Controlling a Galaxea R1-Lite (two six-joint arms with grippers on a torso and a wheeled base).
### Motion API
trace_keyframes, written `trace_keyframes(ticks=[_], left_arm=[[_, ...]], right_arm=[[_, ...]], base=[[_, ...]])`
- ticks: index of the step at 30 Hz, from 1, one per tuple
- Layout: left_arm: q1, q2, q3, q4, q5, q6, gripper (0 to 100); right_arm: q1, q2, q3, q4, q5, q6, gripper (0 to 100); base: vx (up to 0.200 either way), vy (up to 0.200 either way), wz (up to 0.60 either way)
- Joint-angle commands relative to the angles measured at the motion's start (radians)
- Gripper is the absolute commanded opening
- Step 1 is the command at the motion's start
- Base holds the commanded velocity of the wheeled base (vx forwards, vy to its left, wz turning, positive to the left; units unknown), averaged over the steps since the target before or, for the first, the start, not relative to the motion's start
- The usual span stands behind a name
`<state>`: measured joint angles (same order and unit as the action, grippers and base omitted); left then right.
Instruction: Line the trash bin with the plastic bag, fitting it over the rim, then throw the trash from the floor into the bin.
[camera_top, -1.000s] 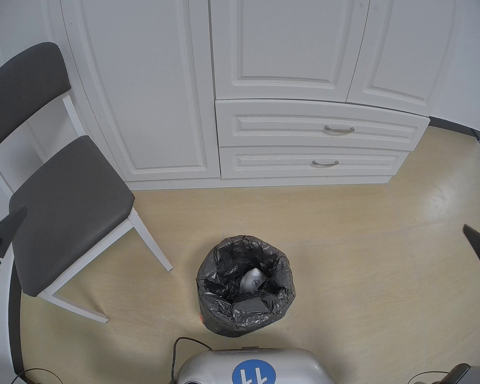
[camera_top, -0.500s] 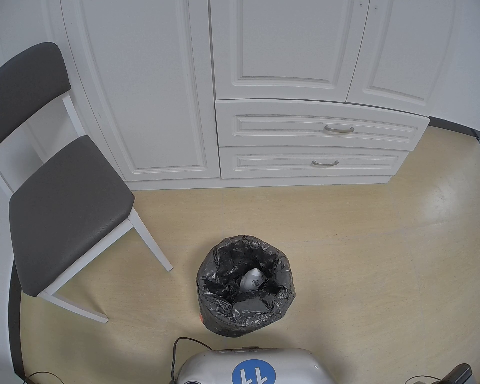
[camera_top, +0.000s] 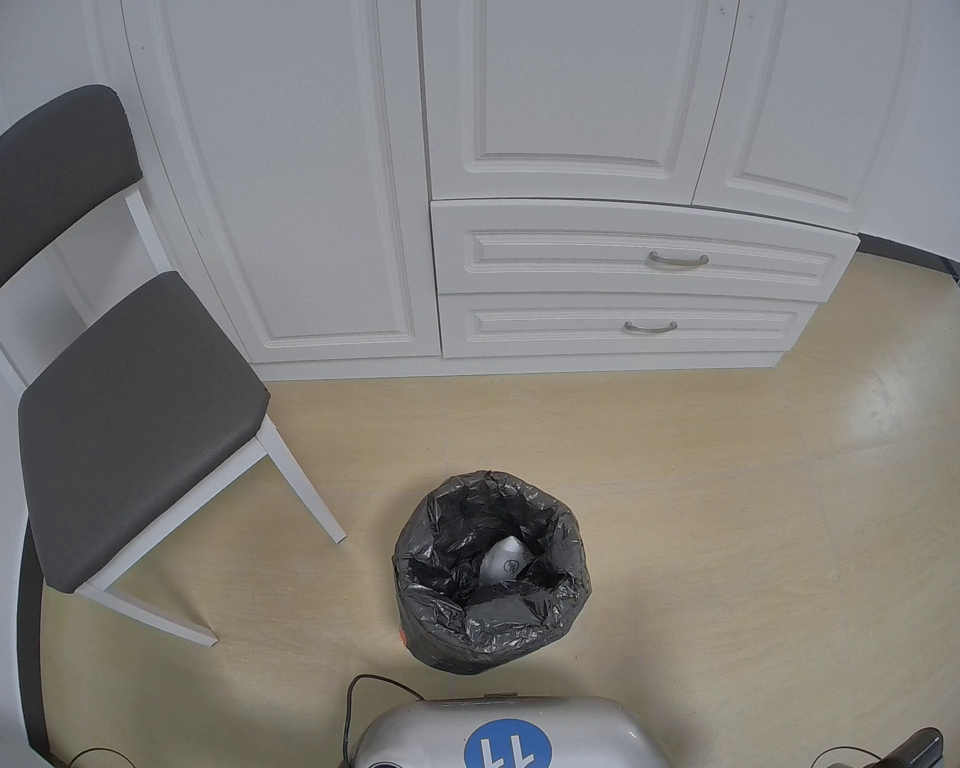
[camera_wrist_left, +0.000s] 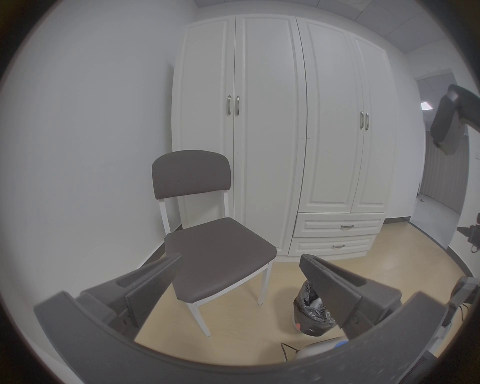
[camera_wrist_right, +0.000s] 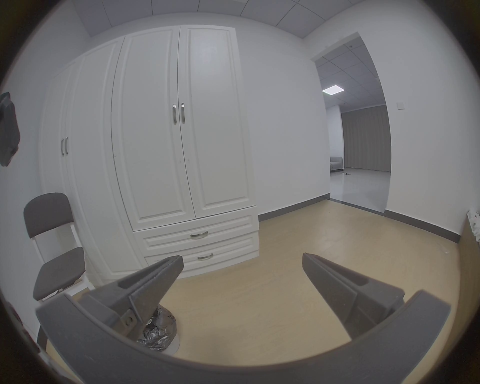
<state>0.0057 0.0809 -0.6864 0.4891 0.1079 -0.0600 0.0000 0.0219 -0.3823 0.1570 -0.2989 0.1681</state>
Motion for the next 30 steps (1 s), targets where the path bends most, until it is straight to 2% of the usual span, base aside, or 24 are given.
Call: trace_keyframes(ticks=[1, 3, 5, 8, 9, 10, 11, 12, 13, 15, 17, 20, 24, 28, 30], left_arm=[[-0.003, -0.081, 0.082, -0.009, 0.007, -0.006, 100], [-0.003, -0.079, 0.111, -0.049, 0.004, -0.004, 100], [-0.003, -0.079, 0.186, -0.139, 0.000, 0.000, 100], [-0.003, -0.081, 0.377, -0.368, 0.000, 0.016, 100], [-0.003, -0.081, 0.377, -0.368, 0.000, 0.016, 100], [-0.003, -0.079, 0.501, -0.527, 0.000, 0.028, 100], [-0.003, -0.079, 0.565, -0.604, 0.000, 0.034, 100], [-0.003, -0.079, 0.584, -0.623, 0.000, 0.035, 100], [-0.003, -0.079, 0.676, -0.702, 0.000, 0.051, 100], [-0.003, -0.081, 0.686, -0.638, 0.010, 0.069, 100], [-0.003, -0.081, 0.680, -0.511, 0.015, 0.081, 100], [-0.003, -0.081, 0.679, -0.514, 0.013, 0.088, 100], [-0.003, -0.081, 0.685, -0.538, 0.015, 0.069, 100], [-0.003, -0.081, 0.685, -0.537, 0.013, 0.051, 100], [-0.003, -0.081, 0.685, -0.537, 0.001, 0.051, 100]], right_arm=[[-0.003, -0.022, 0.022, -0.020, 0.030, -0.005, 100], [-0.003, -0.022, 0.037, -0.070, 0.040, -0.009, 100], [-0.003, -0.022, 0.068, -0.132, 0.041, -0.019, 100], [-0.003, -0.022, 0.151, -0.261, 0.043, -0.064, 100], [-0.003, -0.022, 0.151, -0.261, 0.043, -0.064, 100], [-0.003, -0.022, 0.223, -0.361, 0.044, -0.088, 100], [-0.003, -0.022, 0.293, -0.430, 0.052, -0.107, 100], [-0.003, -0.022, 0.293, -0.430, 0.052, -0.107, 100], [-0.003, -0.022, 0.382, -0.491, 0.081, -0.131, 100], [-0.003, -0.022, 0.382, -0.424, 0.101, -0.121, 100], [-0.003, -0.022, 0.382, -0.315, 0.096, -0.110, 100], [-0.003, -0.022, 0.382, -0.229, 0.095, -0.110, 100], [-0.003, -0.022, 0.382, -0.228, 0.181, -0.116, 100], [-0.003, -0.022, 0.382, -0.226, 0.211, -0.136, 100], [-0.003, -0.022, 0.382, -0.159, 0.302, -0.188, 100]], base=[[0.000, 0.000, 0.00], [0.000, 0.000, 0.00], [0.000, 0.000, 0.00], [0.000, 0.000, 0.00], [0.000, 0.000, 0.00], [0.000, 0.000, 0.00], [0.000, 0.000, 0.00], [0.000, 0.000, 0.00], [0.000, 0.000, 0.00], [0.000, 0.000, 0.00], [0.000, 0.000, 0.00], [0.000, 0.000, 0.00], [0.000, 0.000, 0.00], [0.000, 0.000, 0.00], [0.000, 0.000, 0.00]])
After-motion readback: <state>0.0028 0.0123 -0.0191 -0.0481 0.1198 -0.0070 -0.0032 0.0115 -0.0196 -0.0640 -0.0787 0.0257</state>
